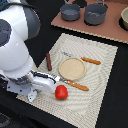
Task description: Interact with the objects in diverse but meaningful ways.
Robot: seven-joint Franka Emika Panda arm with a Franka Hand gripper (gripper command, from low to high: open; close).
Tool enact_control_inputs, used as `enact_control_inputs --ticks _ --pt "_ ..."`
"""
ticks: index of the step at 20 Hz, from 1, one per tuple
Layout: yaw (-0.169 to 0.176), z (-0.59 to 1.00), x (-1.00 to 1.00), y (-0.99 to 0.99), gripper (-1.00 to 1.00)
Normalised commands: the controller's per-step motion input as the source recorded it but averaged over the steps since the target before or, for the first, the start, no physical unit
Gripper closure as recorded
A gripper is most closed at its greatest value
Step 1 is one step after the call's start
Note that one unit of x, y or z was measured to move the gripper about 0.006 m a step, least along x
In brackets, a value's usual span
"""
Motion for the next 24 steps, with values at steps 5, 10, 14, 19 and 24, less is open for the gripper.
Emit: enact_control_inputs --ticks 5,10,14,19,24 --pt "0.000 1.00 0.01 0.49 1.00" --pt "0.012 1.00 0.01 0.73 1.00" --pt "0.069 0.91 0.00 0.82 1.00" --pt "0.104 0.44 -0.01 0.75 1.00" --pt "0.093 0.16 -0.04 0.75 1.00"
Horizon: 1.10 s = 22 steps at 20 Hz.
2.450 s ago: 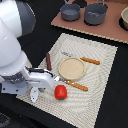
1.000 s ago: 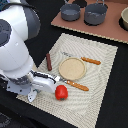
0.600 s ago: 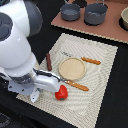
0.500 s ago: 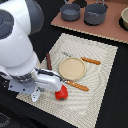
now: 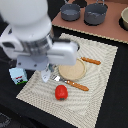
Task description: Interact with the objects in diverse but meaningful ways.
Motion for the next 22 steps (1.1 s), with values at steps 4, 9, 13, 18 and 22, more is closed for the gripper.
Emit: enact_control_inputs --ticks 4,9,13,18,22 --pt "0.087 0.04 -0.02 0.76 1.00" --pt "0.077 0.00 -0.01 0.79 1.00" --pt "0.079 0.00 -0.07 0.78 1.00" --pt "0.067 -0.09 -0.14 0.78 1.00" --pt "0.072 -0.36 -0.55 0.59 1.00"
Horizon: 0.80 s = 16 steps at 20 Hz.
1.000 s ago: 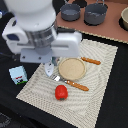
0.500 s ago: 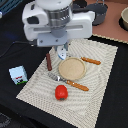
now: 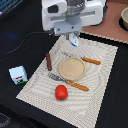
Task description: Interact with the objects in diverse but meaningful ways.
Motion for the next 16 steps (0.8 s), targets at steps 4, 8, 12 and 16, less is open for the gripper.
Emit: enact_control_inputs --ticks 4,8,12,16 --pt "0.065 -0.51 -0.82 0.31 1.00" --pt "0.051 -0.67 -1.00 0.09 1.00" --pt "0.045 -0.78 -0.95 -0.04 1.00" --pt "0.034 -0.84 -0.96 -0.13 1.00"
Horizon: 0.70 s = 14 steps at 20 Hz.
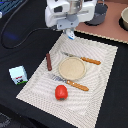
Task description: Interact with the objects in diverse but meaningful ways.
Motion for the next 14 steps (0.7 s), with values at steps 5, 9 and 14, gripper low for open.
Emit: enact_control_inputs --ticks 5,9,14 --pt "0.018 -0.68 -0.71 -0.03 1.00" --pt "0.003 -0.10 -0.39 0.11 -1.00" --pt "0.000 1.00 0.01 0.46 -1.00"
